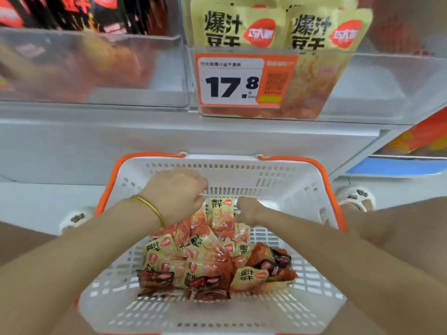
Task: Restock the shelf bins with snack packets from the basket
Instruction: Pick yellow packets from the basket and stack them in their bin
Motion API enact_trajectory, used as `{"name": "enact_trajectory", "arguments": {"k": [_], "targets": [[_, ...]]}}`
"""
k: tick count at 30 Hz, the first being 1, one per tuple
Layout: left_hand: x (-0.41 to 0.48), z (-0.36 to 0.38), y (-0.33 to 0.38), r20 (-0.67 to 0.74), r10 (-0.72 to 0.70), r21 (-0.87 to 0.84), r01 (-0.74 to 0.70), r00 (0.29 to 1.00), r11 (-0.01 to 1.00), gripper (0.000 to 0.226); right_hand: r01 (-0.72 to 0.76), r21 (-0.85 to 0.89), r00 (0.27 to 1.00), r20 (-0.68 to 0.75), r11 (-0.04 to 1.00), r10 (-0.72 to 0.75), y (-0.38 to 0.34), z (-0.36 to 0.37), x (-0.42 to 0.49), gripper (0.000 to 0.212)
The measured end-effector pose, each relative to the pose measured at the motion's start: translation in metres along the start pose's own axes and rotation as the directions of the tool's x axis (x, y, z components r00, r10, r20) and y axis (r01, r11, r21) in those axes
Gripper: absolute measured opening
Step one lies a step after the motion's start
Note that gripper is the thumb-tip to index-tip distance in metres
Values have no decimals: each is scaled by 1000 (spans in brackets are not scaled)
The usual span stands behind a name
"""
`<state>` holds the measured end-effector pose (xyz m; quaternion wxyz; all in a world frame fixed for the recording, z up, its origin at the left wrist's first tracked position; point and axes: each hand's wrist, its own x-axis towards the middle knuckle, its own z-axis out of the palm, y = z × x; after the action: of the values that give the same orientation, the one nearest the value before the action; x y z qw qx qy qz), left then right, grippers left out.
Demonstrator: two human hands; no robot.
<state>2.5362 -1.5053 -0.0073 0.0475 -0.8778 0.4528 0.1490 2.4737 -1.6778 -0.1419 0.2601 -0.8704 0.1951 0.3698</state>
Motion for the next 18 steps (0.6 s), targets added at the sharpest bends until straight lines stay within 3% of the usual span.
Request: {"name": "enact_trajectory", "arguments": {"k": [2,5,10,12,14,18], "targets": [[3,5,-3,26,-24,26,23,999,999,32,-106,206,992,-49,973,118,5,23,25,52],[5,11,-4,81,-42,87,35,996,996,31,-215,409,960,-77,887,268,7,53,55,47],[10,13,-4,143,-83,115,67,986,991,30,-238,638,948,-13,732,319,-8,63,80,60],[12,15,-4,149,-89,115,72,985,991,30,-258,655,946,22,710,324,-15,62,82,57],[13,15,-5,161,-91,117,73,983,990,30,-254,609,953,25,752,302,-18,61,80,49],[16,16,-7,171,-116,102,100,978,990,29,-136,566,976,-63,813,207,-17,37,60,19]]}}
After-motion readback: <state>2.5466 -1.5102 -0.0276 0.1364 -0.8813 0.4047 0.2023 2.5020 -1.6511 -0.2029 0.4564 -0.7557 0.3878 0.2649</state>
